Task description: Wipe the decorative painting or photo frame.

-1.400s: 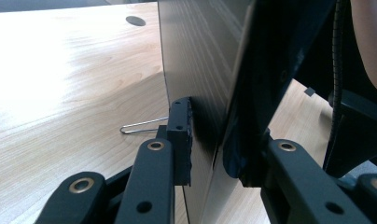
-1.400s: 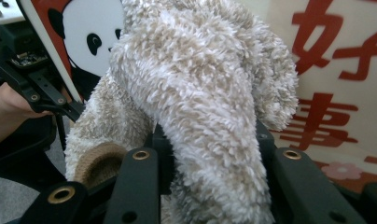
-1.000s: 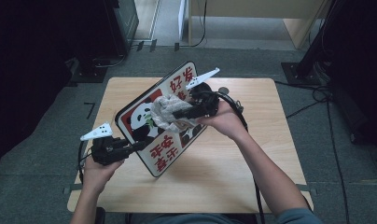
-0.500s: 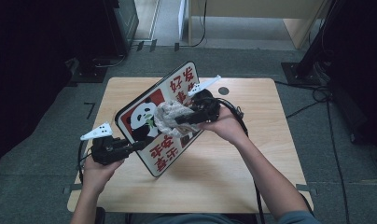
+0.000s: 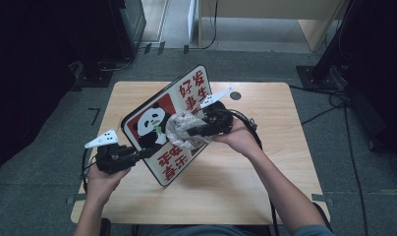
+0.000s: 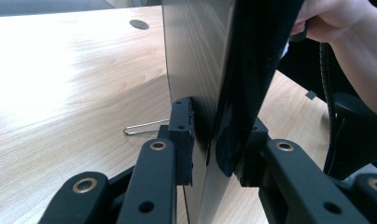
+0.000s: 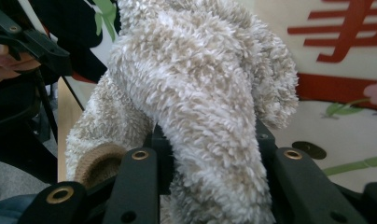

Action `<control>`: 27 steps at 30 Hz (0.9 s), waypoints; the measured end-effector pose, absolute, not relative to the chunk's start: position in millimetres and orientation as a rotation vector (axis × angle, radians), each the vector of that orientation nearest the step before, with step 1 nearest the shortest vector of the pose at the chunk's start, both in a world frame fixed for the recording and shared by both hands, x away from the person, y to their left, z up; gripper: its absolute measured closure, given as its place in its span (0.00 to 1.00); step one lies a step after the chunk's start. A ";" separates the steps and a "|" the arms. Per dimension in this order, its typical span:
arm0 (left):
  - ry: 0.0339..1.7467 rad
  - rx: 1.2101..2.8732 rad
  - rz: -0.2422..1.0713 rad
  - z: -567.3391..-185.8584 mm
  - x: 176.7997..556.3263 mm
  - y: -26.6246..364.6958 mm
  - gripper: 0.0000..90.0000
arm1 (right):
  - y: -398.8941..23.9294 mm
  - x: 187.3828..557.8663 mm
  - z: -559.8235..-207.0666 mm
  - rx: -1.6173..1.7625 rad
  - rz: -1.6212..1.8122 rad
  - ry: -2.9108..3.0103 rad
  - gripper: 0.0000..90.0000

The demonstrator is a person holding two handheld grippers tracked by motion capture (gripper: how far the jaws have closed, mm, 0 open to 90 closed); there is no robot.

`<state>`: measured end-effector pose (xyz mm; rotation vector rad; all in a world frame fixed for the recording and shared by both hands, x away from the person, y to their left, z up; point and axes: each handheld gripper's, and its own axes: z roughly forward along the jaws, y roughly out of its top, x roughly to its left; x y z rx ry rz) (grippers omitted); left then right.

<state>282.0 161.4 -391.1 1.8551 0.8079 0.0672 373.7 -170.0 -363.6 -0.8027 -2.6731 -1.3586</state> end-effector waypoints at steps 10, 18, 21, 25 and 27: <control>0.804 1.857 0.073 -391.0 281.5 161.0 0.81 | -174.2 372.3 -383.1 -0.818 -1.335 -2.654 0.73; 0.800 1.861 0.070 -390.7 281.3 160.9 0.81 | -176.7 370.7 -396.5 -0.833 -1.326 -2.631 0.73; 0.798 1.864 0.071 -390.5 281.1 160.8 0.81 | -177.3 369.6 -400.3 -0.838 -1.323 -2.630 0.73; 0.797 1.864 0.071 -390.6 281.0 160.8 0.81 | -178.1 368.4 -407.5 -0.840 -1.311 -2.628 0.73; 0.797 1.863 0.071 -390.6 281.1 160.8 0.81 | -178.8 368.1 -411.3 -0.838 -1.298 -2.631 0.72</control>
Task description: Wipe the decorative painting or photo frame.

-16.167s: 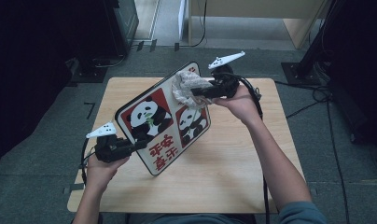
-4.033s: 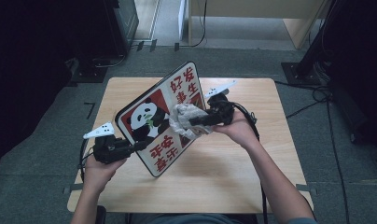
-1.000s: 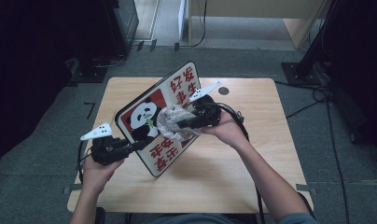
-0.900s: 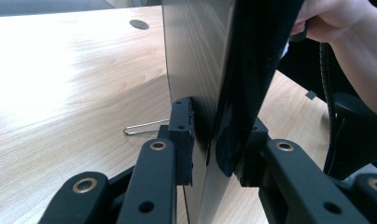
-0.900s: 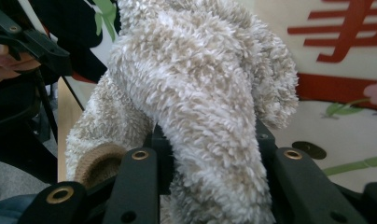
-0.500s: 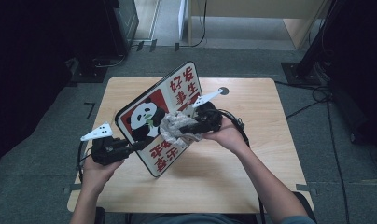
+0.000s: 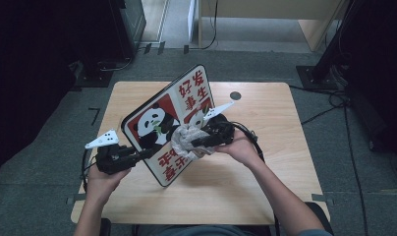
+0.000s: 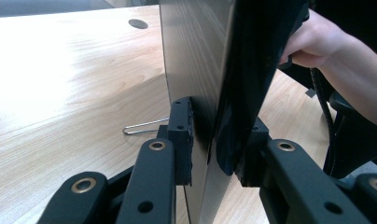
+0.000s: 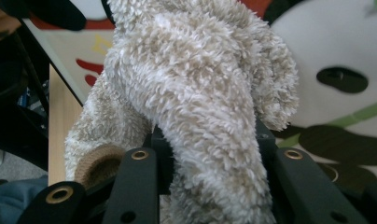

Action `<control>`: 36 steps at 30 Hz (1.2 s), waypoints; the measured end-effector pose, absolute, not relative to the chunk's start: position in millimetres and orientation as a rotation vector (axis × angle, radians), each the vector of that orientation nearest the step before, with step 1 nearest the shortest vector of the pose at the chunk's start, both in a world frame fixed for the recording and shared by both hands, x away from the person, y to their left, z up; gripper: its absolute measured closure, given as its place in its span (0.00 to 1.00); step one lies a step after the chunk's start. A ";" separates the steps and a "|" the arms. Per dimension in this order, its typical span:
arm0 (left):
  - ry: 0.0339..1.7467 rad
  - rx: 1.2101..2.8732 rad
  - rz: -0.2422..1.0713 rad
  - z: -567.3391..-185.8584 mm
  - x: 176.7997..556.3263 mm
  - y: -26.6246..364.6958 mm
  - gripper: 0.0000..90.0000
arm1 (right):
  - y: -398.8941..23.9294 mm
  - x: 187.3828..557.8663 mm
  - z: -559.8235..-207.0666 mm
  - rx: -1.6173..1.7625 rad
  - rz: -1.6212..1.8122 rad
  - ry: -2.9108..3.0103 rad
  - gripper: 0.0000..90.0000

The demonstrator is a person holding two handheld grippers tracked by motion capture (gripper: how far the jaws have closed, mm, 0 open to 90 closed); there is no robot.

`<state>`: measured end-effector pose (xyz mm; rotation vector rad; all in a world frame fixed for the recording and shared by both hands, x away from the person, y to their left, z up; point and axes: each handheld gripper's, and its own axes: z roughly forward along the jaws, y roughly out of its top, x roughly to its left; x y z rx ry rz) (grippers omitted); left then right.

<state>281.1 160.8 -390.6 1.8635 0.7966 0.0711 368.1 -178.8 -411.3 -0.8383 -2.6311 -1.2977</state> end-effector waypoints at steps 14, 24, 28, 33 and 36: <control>0.802 1.863 0.066 -390.4 280.4 159.9 0.80 | -183.6 362.9 -444.3 -0.869 -1.222 -2.626 0.72; 0.806 1.862 0.061 -390.1 280.0 159.5 0.80 | -186.3 358.9 -469.8 -0.881 -1.176 -2.616 0.72; 0.807 1.863 0.061 -390.0 280.0 159.4 0.80 | -187.4 358.1 -477.2 -0.886 -1.162 -2.617 0.72; 0.814 1.863 0.057 -389.8 280.6 160.0 0.81 | -188.5 358.3 -475.2 -0.892 -1.149 -2.604 0.72; 0.818 1.860 0.056 -389.8 280.6 160.2 0.81 | -191.6 359.0 -471.1 -0.900 -1.152 -2.581 0.73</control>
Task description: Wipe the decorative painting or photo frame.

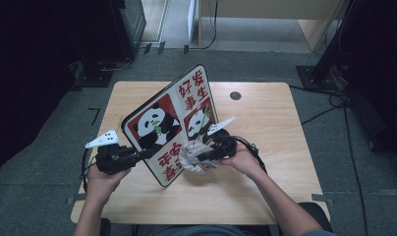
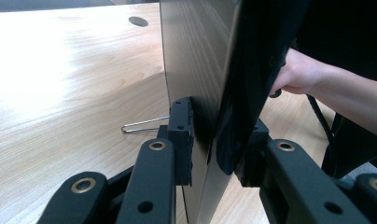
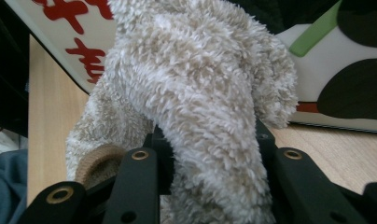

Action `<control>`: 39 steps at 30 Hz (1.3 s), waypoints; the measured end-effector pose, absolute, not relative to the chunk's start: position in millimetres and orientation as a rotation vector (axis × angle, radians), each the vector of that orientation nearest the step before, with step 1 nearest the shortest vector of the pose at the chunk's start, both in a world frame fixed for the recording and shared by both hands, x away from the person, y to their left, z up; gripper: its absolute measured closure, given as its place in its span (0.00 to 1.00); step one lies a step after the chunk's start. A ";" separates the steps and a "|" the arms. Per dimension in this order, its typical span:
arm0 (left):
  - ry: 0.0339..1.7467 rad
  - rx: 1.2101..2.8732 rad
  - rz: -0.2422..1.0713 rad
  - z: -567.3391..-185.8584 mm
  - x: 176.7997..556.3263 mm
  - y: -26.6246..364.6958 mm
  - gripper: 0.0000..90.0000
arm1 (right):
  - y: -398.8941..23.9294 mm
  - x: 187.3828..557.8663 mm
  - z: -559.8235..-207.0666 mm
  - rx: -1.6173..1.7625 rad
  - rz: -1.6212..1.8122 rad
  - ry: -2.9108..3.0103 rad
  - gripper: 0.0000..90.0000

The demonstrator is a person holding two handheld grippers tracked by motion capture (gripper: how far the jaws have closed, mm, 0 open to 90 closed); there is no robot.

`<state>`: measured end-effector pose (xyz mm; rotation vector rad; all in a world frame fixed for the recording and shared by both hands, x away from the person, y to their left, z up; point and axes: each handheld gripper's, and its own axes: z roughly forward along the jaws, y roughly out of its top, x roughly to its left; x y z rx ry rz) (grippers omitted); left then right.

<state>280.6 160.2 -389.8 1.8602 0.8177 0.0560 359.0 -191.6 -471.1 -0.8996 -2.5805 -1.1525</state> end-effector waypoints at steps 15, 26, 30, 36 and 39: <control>0.824 1.850 0.051 -389.0 280.7 162.8 0.81 | -193.8 354.2 -416.5 -0.892 -1.261 -2.550 0.73; 0.827 1.852 0.055 -389.0 279.5 163.0 0.81 | -178.9 362.4 -360.7 -0.833 -1.339 -2.587 0.73; 0.828 1.854 0.058 -389.1 278.6 163.1 0.81 | -166.3 364.9 -337.8 -0.796 -1.362 -2.613 0.73; 0.838 1.847 0.058 -388.8 276.1 165.2 0.81 | -150.9 367.5 -305.8 -0.736 -1.419 -2.631 0.73; 0.843 1.844 0.060 -388.5 274.8 166.2 0.81 | -143.7 368.4 -292.2 -0.705 -1.445 -2.637 0.73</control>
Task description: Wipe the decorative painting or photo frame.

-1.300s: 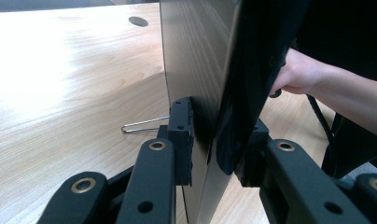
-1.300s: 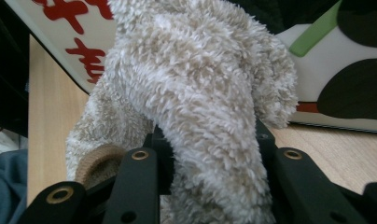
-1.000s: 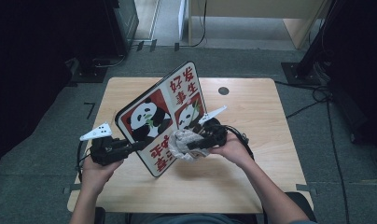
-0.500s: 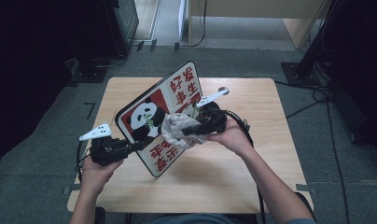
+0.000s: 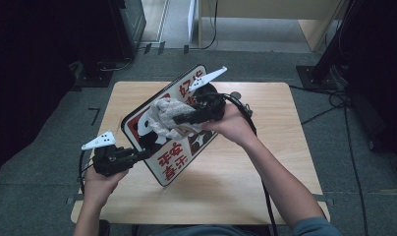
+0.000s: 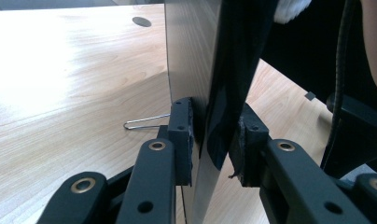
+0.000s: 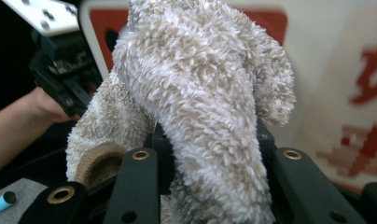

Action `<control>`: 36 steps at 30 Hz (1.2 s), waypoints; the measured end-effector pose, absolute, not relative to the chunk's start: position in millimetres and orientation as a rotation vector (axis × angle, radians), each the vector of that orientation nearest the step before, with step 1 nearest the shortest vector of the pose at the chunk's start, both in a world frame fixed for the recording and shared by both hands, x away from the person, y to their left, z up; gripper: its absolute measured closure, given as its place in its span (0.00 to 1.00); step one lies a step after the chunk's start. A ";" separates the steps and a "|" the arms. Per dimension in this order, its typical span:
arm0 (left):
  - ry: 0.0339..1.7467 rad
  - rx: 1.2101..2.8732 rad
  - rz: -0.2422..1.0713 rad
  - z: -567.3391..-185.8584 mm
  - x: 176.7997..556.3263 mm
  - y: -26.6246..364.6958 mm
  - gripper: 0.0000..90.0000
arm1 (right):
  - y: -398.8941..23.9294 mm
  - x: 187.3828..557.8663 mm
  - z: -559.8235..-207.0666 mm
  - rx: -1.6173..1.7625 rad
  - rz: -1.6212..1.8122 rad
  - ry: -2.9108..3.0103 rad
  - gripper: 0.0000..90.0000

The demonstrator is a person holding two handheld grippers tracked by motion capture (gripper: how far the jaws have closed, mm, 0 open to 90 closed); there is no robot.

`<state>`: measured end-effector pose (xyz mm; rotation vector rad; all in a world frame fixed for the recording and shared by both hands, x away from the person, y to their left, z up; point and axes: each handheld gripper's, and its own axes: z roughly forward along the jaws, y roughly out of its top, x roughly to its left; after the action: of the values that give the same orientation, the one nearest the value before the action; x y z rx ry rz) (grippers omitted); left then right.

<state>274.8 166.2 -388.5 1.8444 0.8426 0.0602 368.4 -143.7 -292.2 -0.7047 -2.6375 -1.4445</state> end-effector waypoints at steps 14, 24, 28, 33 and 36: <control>0.856 1.831 0.071 -389.7 273.4 167.6 0.84 | -128.8 373.3 -285.2 -0.673 -1.448 -2.657 0.73; 0.849 1.837 0.068 -389.5 273.7 167.6 0.84 | -131.2 373.4 -296.9 -0.685 -1.438 -2.642 0.73; 0.845 1.839 0.067 -389.5 273.7 167.1 0.84 | -132.7 373.8 -303.5 -0.689 -1.431 -2.631 0.73; 0.837 1.845 0.064 -389.2 273.6 165.9 0.83 | -134.1 373.1 -309.5 -0.689 -1.432 -2.627 0.73; 0.838 1.846 0.069 -389.2 273.7 165.8 0.83 | -135.1 371.7 -313.9 -0.696 -1.419 -2.624 0.73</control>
<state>273.7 165.8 -389.2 1.8461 0.8379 0.0691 371.7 -135.1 -313.9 -0.6964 -2.6241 -1.4189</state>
